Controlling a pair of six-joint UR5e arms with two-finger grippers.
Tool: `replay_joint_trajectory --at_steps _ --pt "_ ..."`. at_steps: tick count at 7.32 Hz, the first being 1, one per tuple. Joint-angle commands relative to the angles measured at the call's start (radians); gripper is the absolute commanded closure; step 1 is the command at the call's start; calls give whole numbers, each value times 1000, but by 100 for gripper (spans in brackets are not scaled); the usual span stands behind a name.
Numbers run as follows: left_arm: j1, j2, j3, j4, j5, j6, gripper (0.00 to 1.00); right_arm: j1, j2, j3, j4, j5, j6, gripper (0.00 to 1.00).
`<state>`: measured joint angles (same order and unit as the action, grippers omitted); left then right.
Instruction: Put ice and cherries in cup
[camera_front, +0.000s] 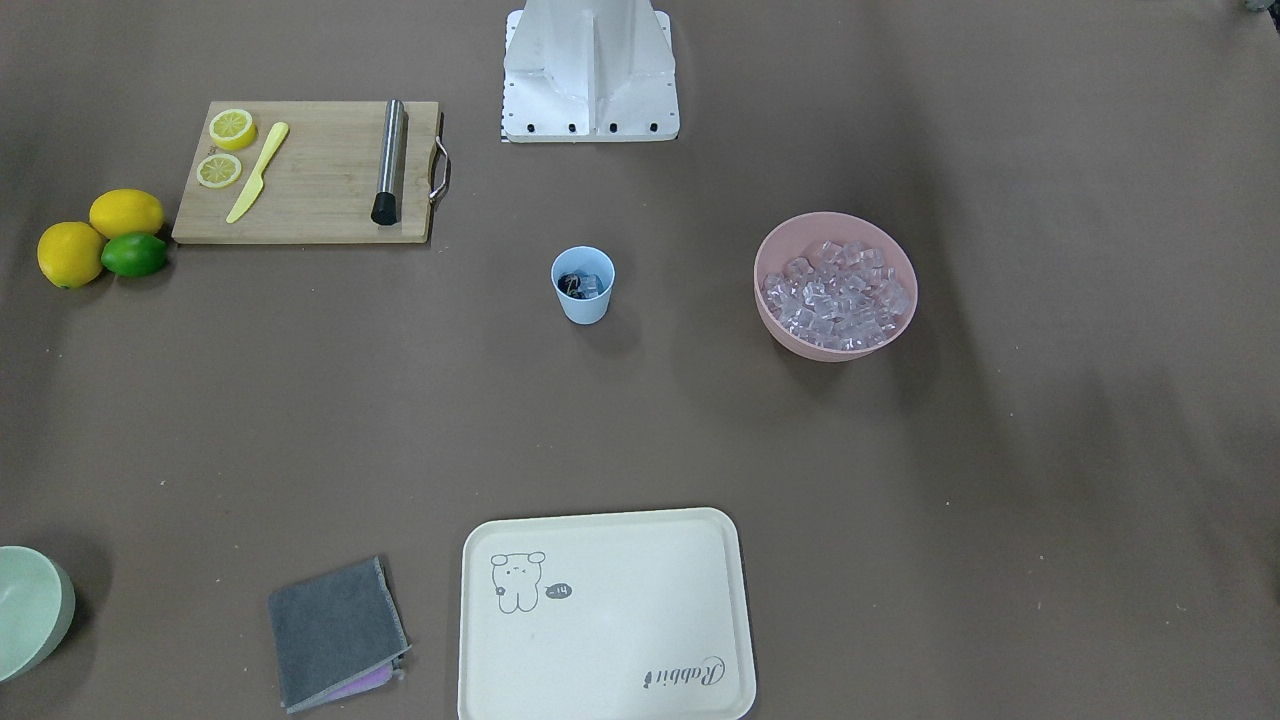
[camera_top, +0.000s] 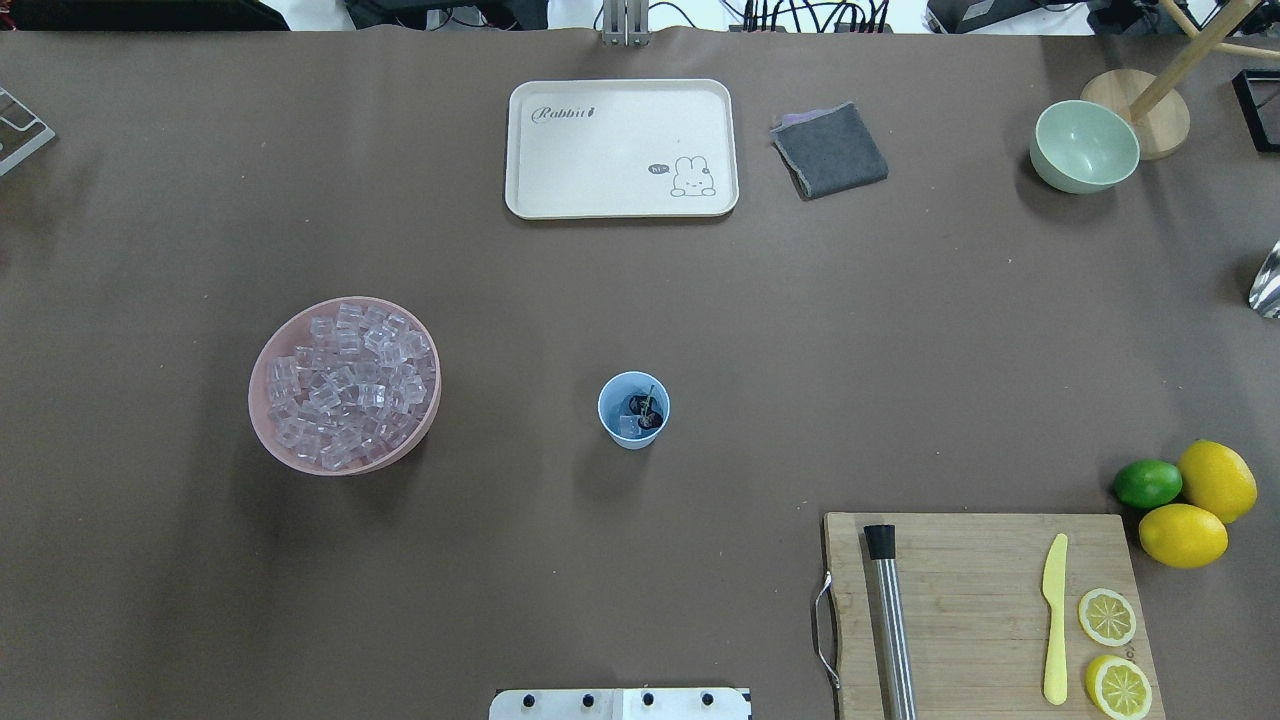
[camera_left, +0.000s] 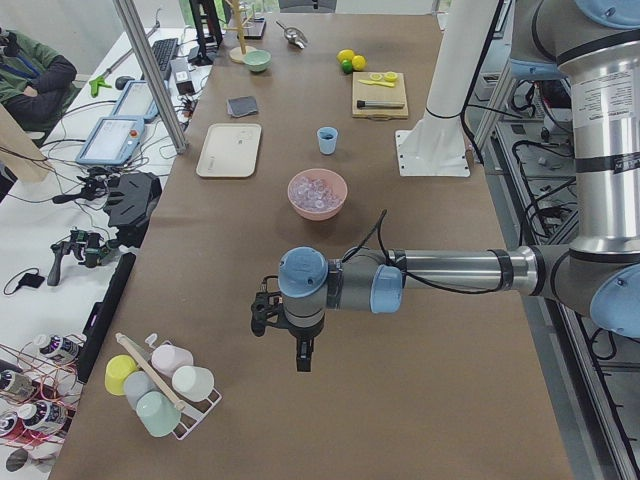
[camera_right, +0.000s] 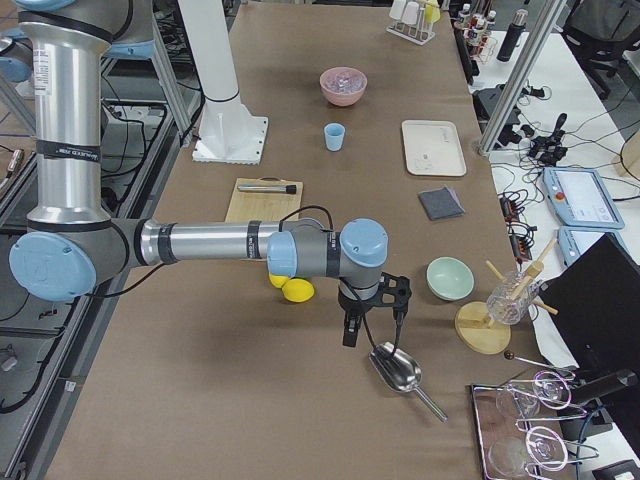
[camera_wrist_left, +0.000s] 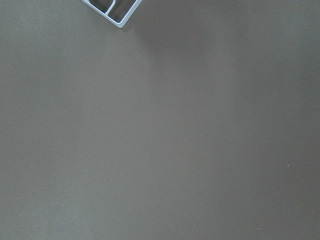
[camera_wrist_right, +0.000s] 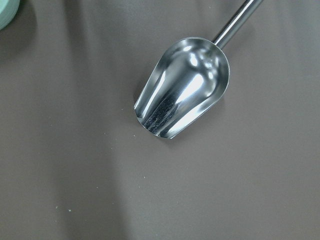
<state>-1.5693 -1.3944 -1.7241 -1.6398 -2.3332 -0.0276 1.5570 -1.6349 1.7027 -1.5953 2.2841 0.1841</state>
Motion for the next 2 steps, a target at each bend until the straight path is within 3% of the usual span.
replay_joint_trajectory --at_steps 1,2 --pt "0 0 0 0 0 0 1 0 0 0 0 0 0 0" --pt "0 0 0 0 0 0 1 0 0 0 0 0 0 0"
